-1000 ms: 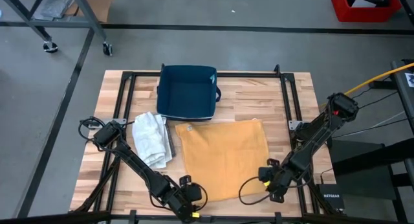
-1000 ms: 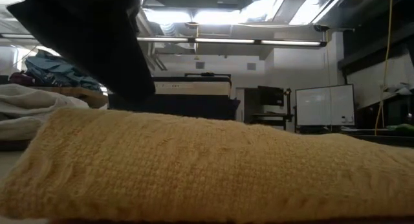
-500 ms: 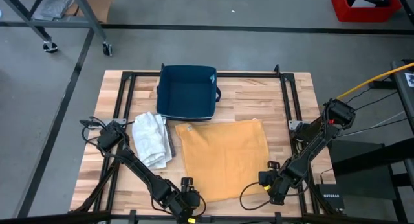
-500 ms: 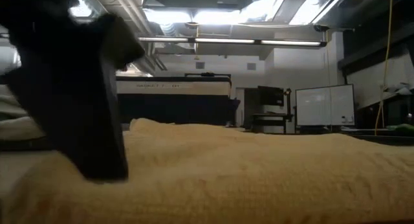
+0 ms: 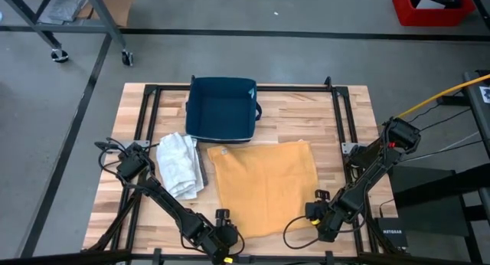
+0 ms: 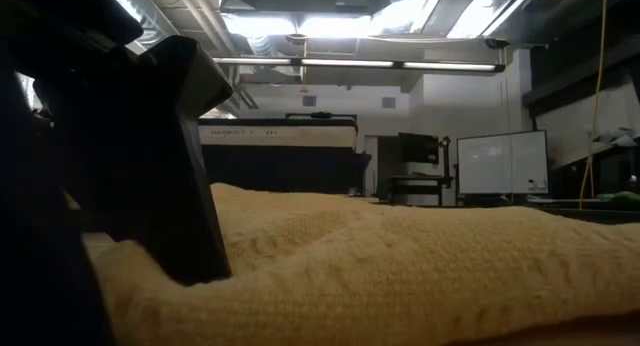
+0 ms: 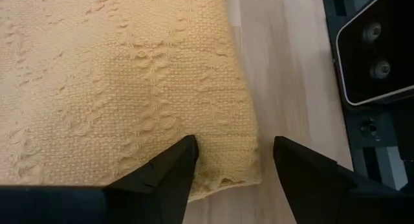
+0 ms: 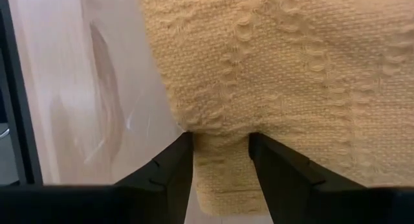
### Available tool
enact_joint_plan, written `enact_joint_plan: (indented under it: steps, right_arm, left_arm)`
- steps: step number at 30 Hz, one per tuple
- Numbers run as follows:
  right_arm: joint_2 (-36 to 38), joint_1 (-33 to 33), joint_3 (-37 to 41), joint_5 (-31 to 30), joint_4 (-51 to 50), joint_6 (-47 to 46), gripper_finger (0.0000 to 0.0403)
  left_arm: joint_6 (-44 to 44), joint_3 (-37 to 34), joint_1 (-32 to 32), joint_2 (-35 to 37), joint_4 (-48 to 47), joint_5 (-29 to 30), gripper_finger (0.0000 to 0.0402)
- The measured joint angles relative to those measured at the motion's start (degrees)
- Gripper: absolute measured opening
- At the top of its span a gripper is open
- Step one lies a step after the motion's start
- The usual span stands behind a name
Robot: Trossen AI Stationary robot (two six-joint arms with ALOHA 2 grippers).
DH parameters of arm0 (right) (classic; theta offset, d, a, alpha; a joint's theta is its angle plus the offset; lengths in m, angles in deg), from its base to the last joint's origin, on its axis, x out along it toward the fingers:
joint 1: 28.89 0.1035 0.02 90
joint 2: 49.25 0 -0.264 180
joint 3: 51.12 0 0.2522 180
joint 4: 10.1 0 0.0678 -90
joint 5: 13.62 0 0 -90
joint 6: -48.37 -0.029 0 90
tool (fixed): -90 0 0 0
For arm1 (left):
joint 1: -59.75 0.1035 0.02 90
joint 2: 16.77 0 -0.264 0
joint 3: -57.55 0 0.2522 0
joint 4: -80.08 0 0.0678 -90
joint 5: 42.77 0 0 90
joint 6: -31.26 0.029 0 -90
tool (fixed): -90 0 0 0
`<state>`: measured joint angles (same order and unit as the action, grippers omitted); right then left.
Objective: Fold towel
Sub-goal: Fold the yellow towel
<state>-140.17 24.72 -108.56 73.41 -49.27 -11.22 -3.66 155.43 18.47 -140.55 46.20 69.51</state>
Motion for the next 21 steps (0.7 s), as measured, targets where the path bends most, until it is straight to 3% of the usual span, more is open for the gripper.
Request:
enact_joint_plan:
  steps: [5, 15, 21]
  right_arm:
    - [0.0, 0.0, 0.0, 1.7, 0.1, 0.0, 0.0165]
    - [-0.2, -0.8, 0.3, 18.3, 4.6, -0.2, 0.0166]
    - [-0.2, -0.7, 0.3, 19.5, 5.5, -0.6, 0.0166]
  left_arm:
    - [-1.0, 0.0, 0.0, -0.1, -0.2, 0.1, 0.0191]
    - [-1.1, -0.1, 0.0, -0.1, -0.2, 0.1, 0.0187]
    - [-1.2, -0.1, 0.0, -0.1, -0.2, 0.1, 0.0187]
